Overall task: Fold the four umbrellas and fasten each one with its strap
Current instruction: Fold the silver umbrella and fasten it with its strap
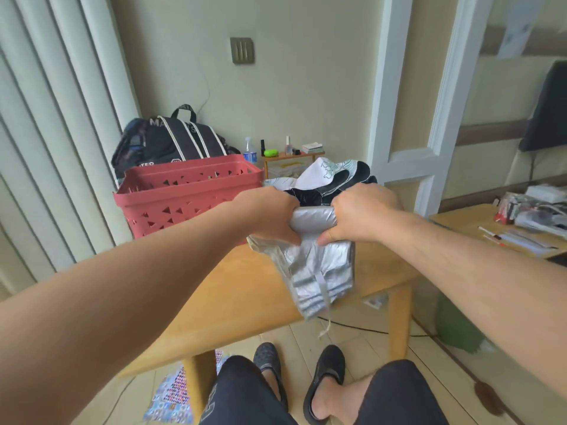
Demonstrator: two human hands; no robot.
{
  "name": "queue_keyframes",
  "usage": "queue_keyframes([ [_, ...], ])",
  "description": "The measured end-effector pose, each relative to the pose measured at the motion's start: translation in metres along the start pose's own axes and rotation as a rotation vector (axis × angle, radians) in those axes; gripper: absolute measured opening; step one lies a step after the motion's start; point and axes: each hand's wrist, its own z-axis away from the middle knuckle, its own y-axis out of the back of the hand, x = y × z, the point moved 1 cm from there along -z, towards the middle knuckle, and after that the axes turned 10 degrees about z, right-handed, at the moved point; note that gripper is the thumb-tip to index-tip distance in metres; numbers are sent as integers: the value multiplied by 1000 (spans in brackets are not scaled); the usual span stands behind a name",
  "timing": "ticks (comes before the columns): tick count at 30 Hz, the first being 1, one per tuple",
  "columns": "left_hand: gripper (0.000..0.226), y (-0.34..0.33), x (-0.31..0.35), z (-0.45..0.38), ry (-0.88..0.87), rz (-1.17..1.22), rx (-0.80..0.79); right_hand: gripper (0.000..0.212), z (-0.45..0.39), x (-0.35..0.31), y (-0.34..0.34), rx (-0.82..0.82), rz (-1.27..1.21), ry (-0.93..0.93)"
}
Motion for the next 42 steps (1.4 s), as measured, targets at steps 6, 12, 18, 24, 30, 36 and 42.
queue_keyframes([
  [6, 39, 54, -16, 43, 62, -50, 77, 70, 22, 15, 49, 36, 15, -15],
  [12, 26, 64, -18, 58, 54, 107, 110, 65, 25, 27, 69, 109, 47, -28],
  [18, 25, 65, -13, 58, 71, 133, 120, 62, 32, 31, 59, 262, -294, -48],
  [24, 25, 65, -14, 65, 101, 129, 87, 75, 34, 28, 61, 265, -266, 63],
  [30, 35, 66, 4, 60, 72, 114, 87, 64, 33, -13, 79, 377, 21, 259],
  [36, 32, 62, -8, 62, 113, 276, 25, 50, 28, 9, 62, 354, 133, 101],
  [42, 39, 63, -13, 60, 114, 256, -43, 32, 33, 11, 59, 254, 69, -13],
])
